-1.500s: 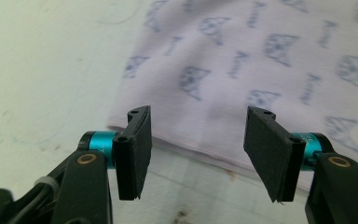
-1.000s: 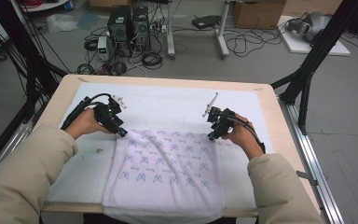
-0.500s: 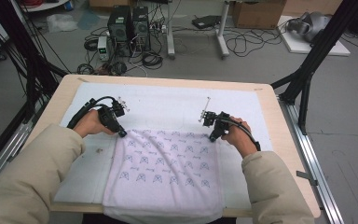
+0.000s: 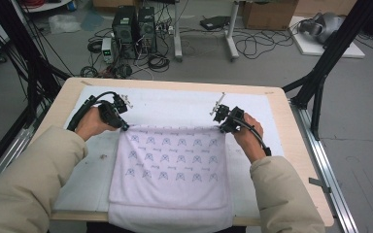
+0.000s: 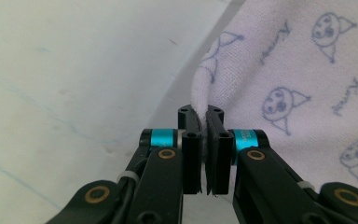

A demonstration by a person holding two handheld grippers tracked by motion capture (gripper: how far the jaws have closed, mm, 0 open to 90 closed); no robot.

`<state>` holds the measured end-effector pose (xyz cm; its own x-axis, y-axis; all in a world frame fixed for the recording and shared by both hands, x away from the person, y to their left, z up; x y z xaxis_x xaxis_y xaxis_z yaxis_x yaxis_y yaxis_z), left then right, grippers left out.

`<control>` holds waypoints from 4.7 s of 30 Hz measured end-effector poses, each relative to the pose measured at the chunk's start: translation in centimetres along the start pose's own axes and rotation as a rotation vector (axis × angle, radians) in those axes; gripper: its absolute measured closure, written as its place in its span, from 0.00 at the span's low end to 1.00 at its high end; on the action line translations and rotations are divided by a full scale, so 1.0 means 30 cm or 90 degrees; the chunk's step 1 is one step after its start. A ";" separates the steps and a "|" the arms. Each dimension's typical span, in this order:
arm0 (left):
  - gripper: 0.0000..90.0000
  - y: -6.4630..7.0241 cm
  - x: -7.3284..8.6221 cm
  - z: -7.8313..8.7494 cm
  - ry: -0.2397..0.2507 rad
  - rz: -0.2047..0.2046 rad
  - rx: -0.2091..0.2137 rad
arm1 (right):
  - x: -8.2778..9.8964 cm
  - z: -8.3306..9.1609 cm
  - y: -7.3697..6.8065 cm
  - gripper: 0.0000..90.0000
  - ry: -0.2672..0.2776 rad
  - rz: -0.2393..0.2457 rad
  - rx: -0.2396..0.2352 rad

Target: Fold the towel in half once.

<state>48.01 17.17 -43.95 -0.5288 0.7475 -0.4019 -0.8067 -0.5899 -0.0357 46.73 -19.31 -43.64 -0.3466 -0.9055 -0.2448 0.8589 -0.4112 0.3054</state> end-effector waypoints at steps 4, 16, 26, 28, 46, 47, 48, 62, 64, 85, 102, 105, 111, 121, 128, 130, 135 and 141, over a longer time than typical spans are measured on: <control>0.96 -0.041 -0.043 0.027 0.015 -0.003 -0.030 | -0.022 0.025 0.050 0.97 0.024 -0.032 0.024; 0.95 -0.175 -0.255 0.131 0.054 -0.005 -0.080 | -0.079 0.124 0.252 0.97 0.091 -0.110 0.140; 0.44 -0.128 -0.180 0.117 0.097 -0.062 -0.039 | -0.037 0.119 0.226 0.57 0.126 -0.105 0.054; 0.41 -0.095 -0.157 0.133 0.107 -0.086 -0.018 | -0.033 0.142 0.195 0.53 0.146 -0.095 0.024; 0.34 0.210 0.083 0.151 0.019 -0.312 0.075 | 0.084 0.167 -0.195 0.40 0.025 0.210 -0.151; 0.34 0.221 0.090 0.146 0.015 -0.318 0.076 | 0.084 0.164 -0.208 0.40 0.026 0.215 -0.156; 0.33 0.234 0.099 0.140 0.011 -0.323 0.079 | 0.083 0.161 -0.221 0.40 0.030 0.219 -0.158; 0.44 0.338 0.163 0.009 -0.070 -0.369 0.126 | 0.090 0.087 -0.405 0.57 -0.018 0.345 -0.217; 0.47 0.342 0.163 0.001 -0.074 -0.372 0.129 | 0.089 0.071 -0.417 0.61 -0.026 0.357 -0.215; 0.93 0.322 0.169 -0.017 -0.114 -0.372 0.114 | 0.085 0.038 -0.379 0.95 -0.032 0.352 -0.210; 0.94 0.411 0.187 0.160 -0.045 -0.381 0.176 | 0.129 0.212 -0.398 0.95 0.035 0.346 -0.254; 0.94 0.445 0.210 0.179 -0.049 -0.394 0.191 | 0.140 0.242 -0.436 0.95 0.038 0.354 -0.279; 0.94 0.517 0.255 0.202 -0.043 -0.420 0.213 | 0.167 0.270 -0.497 0.95 0.038 0.360 -0.323; 0.72 0.686 0.358 0.266 0.021 -0.459 0.332 | 0.226 0.356 -0.640 0.78 0.103 0.397 -0.480; 0.42 0.580 0.286 0.267 0.105 -0.367 0.248 | 0.194 0.339 -0.532 0.52 0.151 0.289 -0.385; 0.43 0.534 0.258 0.261 0.117 -0.335 0.223 | 0.178 0.324 -0.483 0.49 0.163 0.249 -0.346; 0.41 0.399 0.177 0.238 0.138 -0.244 0.139 | 0.145 0.273 -0.351 0.47 0.175 0.141 -0.233; 0.40 0.287 0.098 0.226 0.140 -0.173 0.065 | 0.095 0.228 -0.212 0.47 0.173 0.041 -0.123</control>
<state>37.72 16.36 -39.23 -0.2306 0.7831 -0.5776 -0.9383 -0.3361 -0.0810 37.69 -20.00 -39.98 -0.1983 -0.8576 -0.4745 0.9404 -0.3029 0.1546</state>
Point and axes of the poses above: each handheld gripper's, and its own axes: z roughly backward along the jaws, x roughly out of its underside, y roughly to its right, the point moved 7 cm from there along -z, roughly forward along the jaws, and after that the axes turned 5 degrees about z, right-handed, at the moved point
